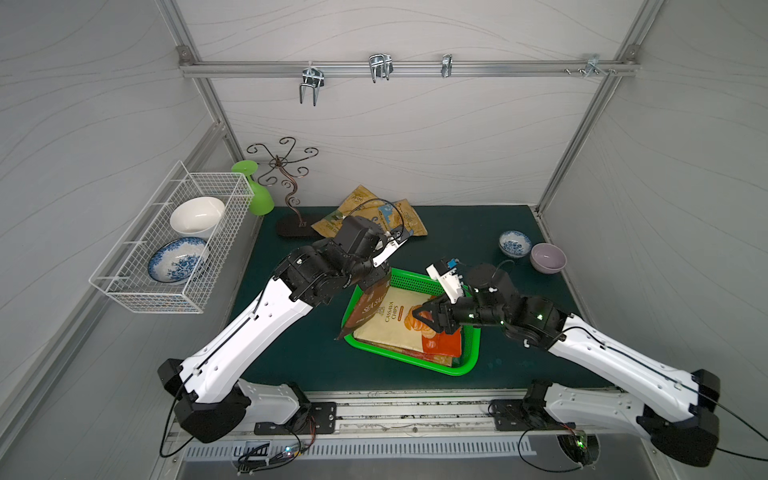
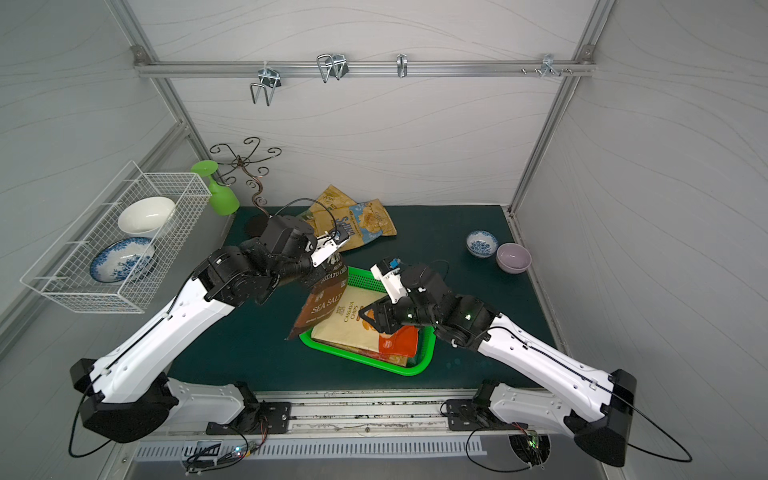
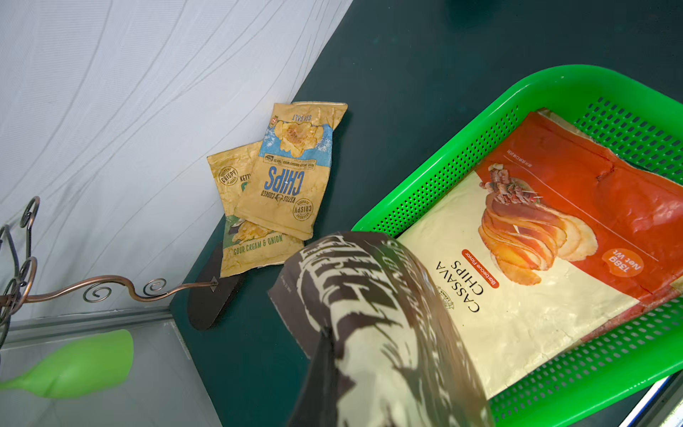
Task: Put the potato chips into the basket
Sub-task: Pick up the potato chip from the center of the board.
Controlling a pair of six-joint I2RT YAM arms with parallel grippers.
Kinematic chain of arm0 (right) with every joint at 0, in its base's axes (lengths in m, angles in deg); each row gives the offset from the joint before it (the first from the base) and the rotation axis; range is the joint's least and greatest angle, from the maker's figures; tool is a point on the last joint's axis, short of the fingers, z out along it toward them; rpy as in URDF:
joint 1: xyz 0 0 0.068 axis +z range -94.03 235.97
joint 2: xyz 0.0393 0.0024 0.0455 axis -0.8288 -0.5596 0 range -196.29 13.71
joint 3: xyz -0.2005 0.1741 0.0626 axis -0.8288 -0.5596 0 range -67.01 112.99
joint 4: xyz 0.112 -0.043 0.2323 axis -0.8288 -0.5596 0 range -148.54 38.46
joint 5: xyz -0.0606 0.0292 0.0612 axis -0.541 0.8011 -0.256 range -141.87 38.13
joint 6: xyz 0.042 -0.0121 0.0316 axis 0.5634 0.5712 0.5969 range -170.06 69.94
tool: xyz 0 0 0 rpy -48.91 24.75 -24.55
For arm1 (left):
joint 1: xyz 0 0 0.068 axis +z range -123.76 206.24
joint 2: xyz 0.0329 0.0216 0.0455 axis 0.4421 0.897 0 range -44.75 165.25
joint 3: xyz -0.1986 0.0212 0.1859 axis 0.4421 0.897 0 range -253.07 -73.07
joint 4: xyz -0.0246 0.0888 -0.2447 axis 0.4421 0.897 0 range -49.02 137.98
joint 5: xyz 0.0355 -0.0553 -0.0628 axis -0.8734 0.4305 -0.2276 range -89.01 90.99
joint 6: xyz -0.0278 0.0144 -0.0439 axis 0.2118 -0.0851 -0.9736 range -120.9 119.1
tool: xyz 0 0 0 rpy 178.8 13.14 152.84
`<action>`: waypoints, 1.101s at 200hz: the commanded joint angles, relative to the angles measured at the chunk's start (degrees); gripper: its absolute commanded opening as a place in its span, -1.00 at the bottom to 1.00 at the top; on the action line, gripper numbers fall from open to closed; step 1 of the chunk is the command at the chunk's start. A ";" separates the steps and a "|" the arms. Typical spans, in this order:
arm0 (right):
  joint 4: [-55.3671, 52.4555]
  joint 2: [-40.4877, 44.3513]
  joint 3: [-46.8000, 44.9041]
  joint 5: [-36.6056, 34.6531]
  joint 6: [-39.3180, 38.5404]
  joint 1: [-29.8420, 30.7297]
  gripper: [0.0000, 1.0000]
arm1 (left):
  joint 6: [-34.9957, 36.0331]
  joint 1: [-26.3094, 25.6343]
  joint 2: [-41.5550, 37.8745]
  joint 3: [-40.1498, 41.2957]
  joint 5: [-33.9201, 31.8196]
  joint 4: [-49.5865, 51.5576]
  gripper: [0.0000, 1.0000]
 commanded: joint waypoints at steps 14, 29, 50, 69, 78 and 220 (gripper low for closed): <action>3.15 -0.88 -1.13 -4.77 -3.40 5.93 0.16 | -2.14 0.18 0.42 -3.26 -0.63 -1.90 -1.00; 4.73 -2.59 -1.22 -6.78 -2.89 6.78 0.24 | -2.71 0.18 0.73 -3.82 -0.16 -1.45 -1.00; 6.04 -5.26 -0.80 -10.98 -2.76 7.07 0.36 | -3.18 0.17 0.98 -4.62 0.61 -0.96 -1.00; 5.98 -7.64 0.34 -16.67 -2.83 6.98 0.40 | -3.64 0.18 1.33 -5.77 1.12 -0.44 -1.00; 6.53 -8.38 0.59 -18.48 -3.23 6.94 0.40 | -3.77 0.22 1.52 -6.22 1.21 -0.18 -1.00; 18.47 -11.44 -2.10 -15.02 -2.80 10.59 0.70 | -5.24 0.17 4.01 -8.33 -3.30 0.09 -1.00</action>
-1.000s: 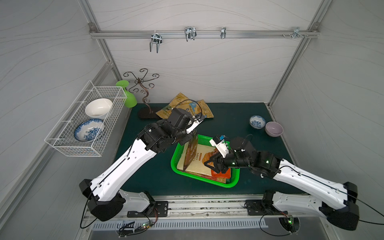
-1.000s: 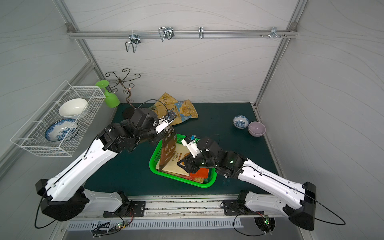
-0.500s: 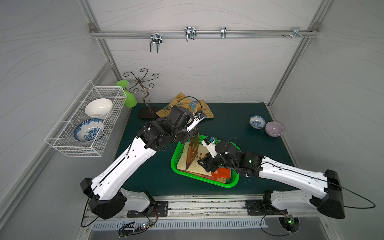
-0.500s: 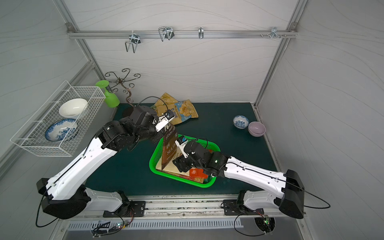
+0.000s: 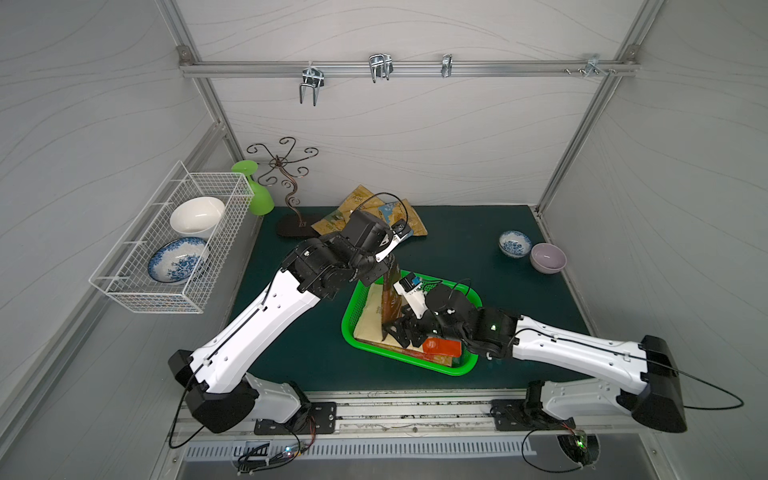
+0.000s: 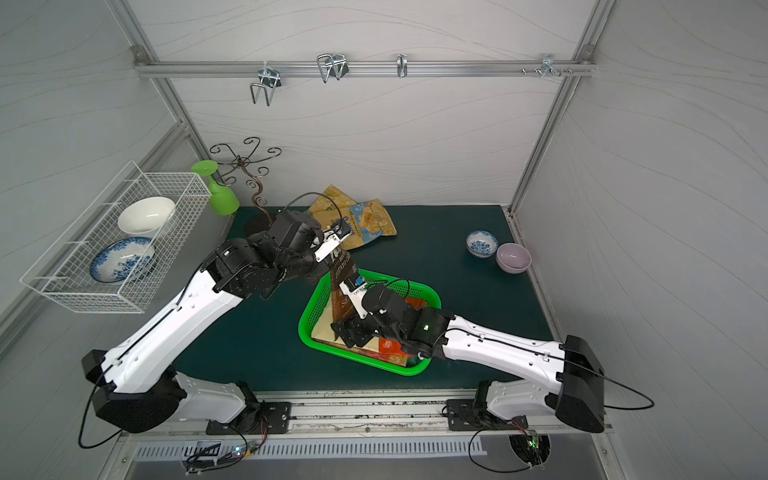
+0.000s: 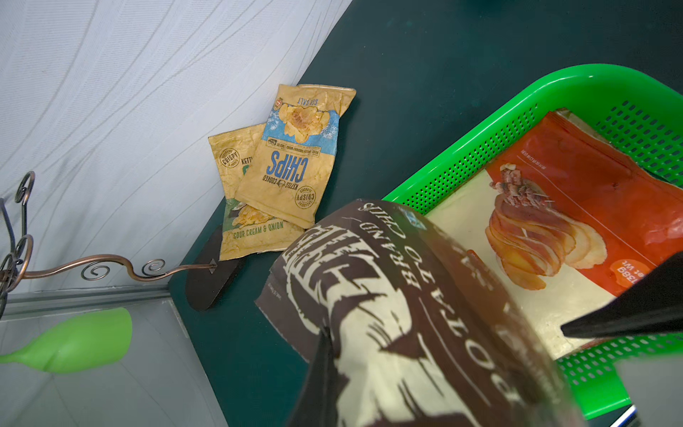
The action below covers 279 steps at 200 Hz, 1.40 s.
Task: Put the potato chips into the basket
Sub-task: Pick up the potato chip from the center of the board.
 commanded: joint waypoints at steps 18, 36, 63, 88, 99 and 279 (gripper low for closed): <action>-0.24 -3.79 2.31 -6.33 1.43 0.70 0.71 | -2.07 0.13 0.33 -4.77 -0.59 -2.42 -1.00; -1.27 -6.47 3.61 -11.89 2.28 0.72 0.72 | -2.08 0.13 0.43 -5.35 -0.61 -2.20 -1.00; -0.86 -9.73 5.54 -17.33 2.37 0.64 0.69 | -2.34 0.13 0.52 -5.71 -0.61 -2.11 -1.00; -1.89 -12.55 8.30 -20.57 3.14 0.66 0.63 | -2.58 0.17 0.52 -5.67 -0.57 -2.19 -1.00; -1.59 -13.30 8.73 -20.79 3.39 0.68 0.61 | -2.52 0.14 0.59 -5.54 -0.86 -2.26 -1.00; -2.62 -1.73 -1.50 -19.83 5.51 -0.55 -0.21 | -0.85 0.21 0.17 -3.65 -5.22 -4.75 -1.00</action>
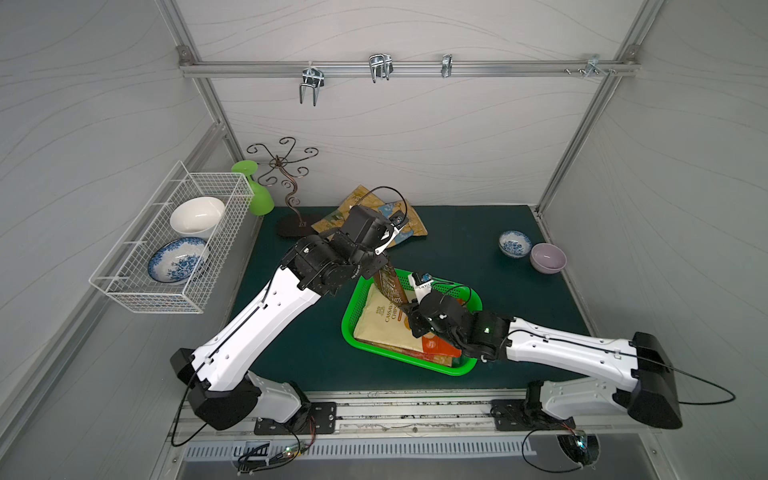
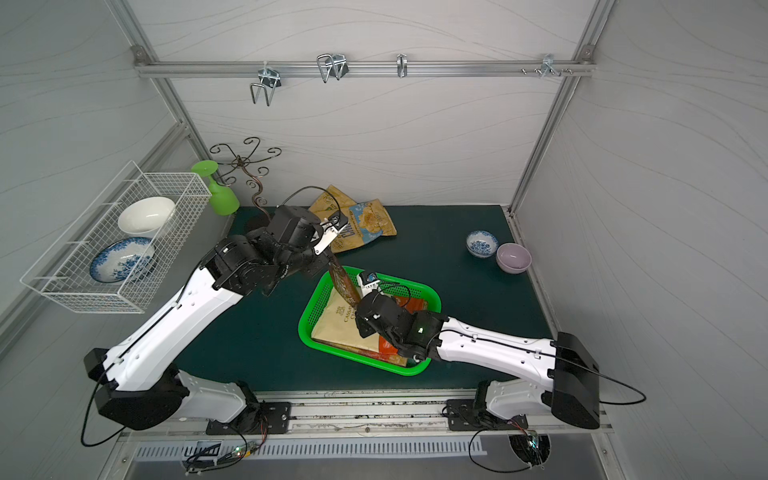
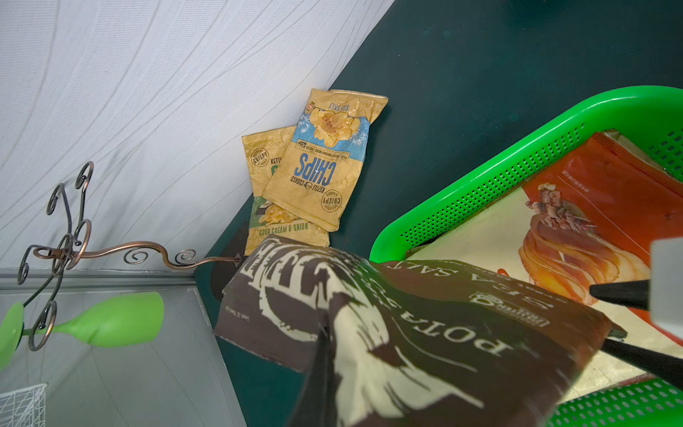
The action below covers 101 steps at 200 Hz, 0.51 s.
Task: Put the potato chips into the basket
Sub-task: Pick up the potato chip from the center of the board.
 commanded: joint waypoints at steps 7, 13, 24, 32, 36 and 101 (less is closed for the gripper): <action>0.70 -0.24 -0.04 2.89 -0.08 -0.36 -0.18 | -0.28 0.15 -0.43 -1.44 -0.64 -3.78 -1.00; 1.25 -0.53 -0.15 3.57 -0.02 -0.32 -0.15 | -0.32 0.20 -0.40 -1.48 -0.68 -3.74 -1.00; 2.39 -0.97 -0.48 4.58 -0.10 -0.25 -0.13 | -0.32 0.27 -0.31 -1.63 -0.61 -3.74 -1.00; 3.10 -1.35 -0.68 4.94 -0.13 -0.05 -0.12 | -0.32 0.24 -0.31 -1.68 -0.65 -3.74 -1.00; 3.39 -1.51 -0.77 5.07 -0.03 -0.08 -0.12 | -0.32 0.24 -0.32 -1.72 -0.69 -3.66 -1.00; 4.82 -5.17 0.37 4.78 0.49 0.00 -0.23 | -0.68 0.48 0.02 -2.16 -0.51 -3.39 -1.00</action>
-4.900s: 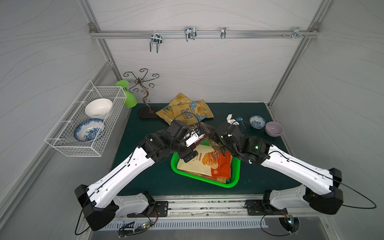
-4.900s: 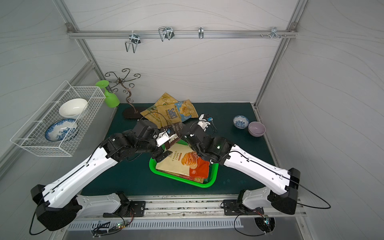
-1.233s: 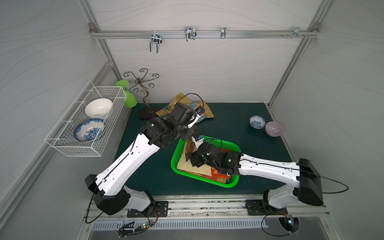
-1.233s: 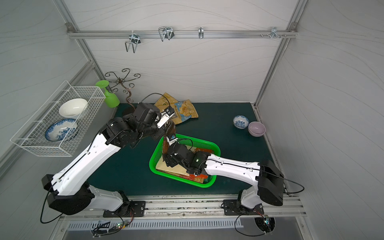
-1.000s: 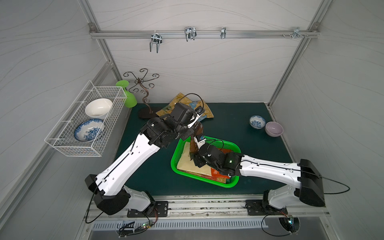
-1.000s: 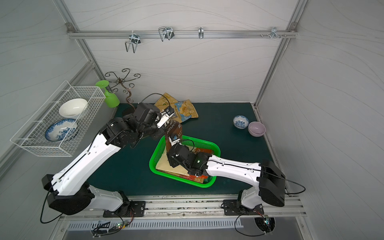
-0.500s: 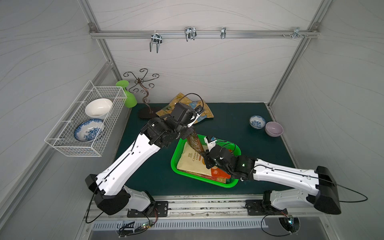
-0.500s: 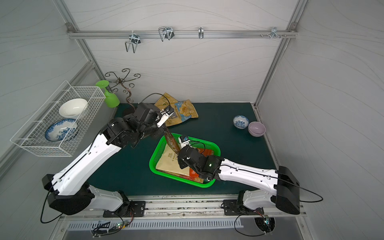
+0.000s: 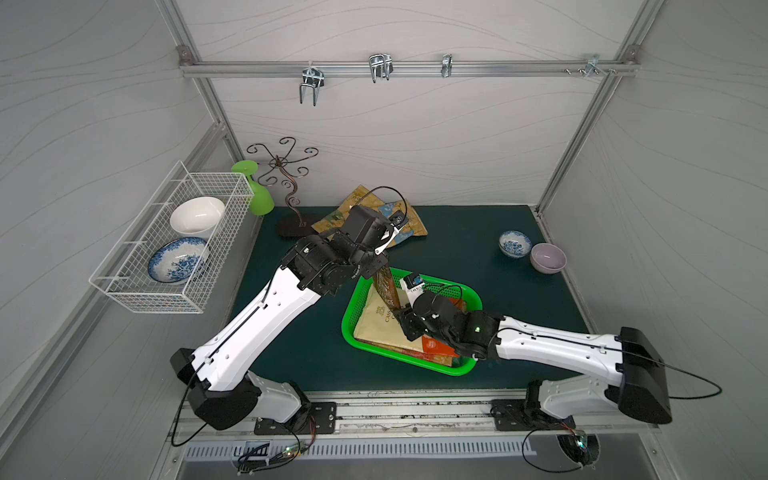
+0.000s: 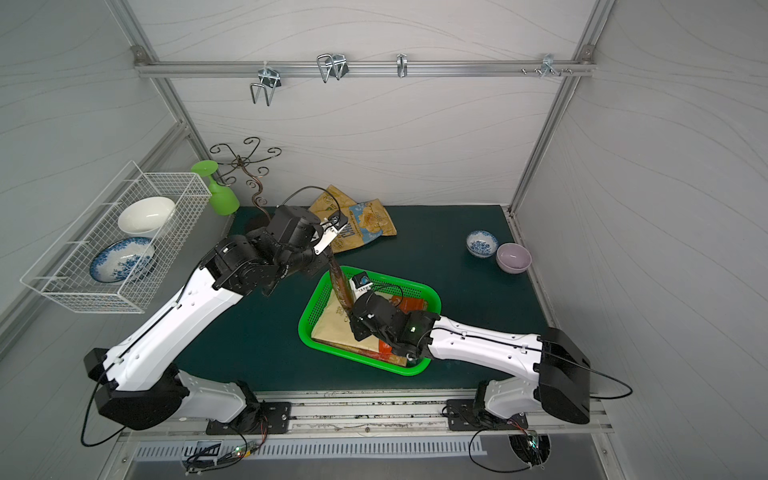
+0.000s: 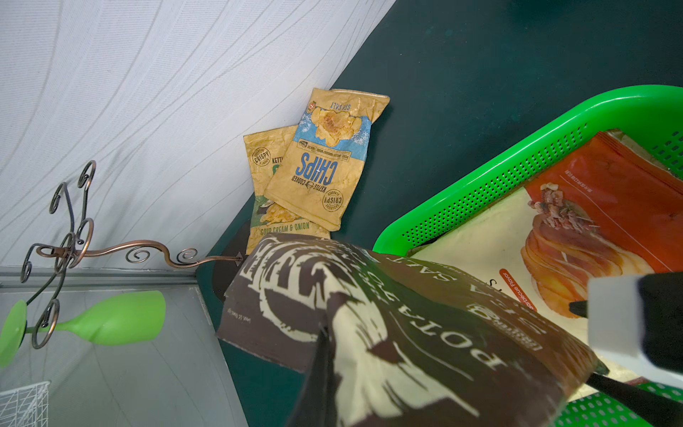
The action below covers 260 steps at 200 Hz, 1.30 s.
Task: Put the potato chips into the basket
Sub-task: Pick up the potato chip from the center of the board.
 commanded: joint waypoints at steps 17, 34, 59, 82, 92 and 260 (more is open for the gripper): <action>1.44 -0.99 0.69 -1.20 0.41 0.03 -0.46 | -0.67 0.39 -0.06 -2.16 -0.33 -3.32 -1.00; 0.34 0.05 0.70 -2.55 0.05 -0.19 -0.79 | -0.52 0.64 -0.21 -2.03 -0.32 -3.41 -1.00; -2.90 3.22 0.78 -4.11 -0.97 -0.92 -0.98 | -0.04 1.22 -0.70 -0.95 -0.40 -3.80 -1.00; -8.86 7.19 1.29 -5.26 -2.18 -2.12 -1.00 | 0.64 2.29 -0.75 0.41 -0.04 -3.55 -1.00; -11.93 9.13 1.44 -5.40 -2.88 -2.79 -1.00 | 0.84 3.26 -0.84 1.51 0.68 -3.56 -1.00; -50.35 16.36 16.84 8.22 -13.13 -21.02 -1.00 | 6.26 8.30 4.33 19.94 21.16 -14.95 -1.00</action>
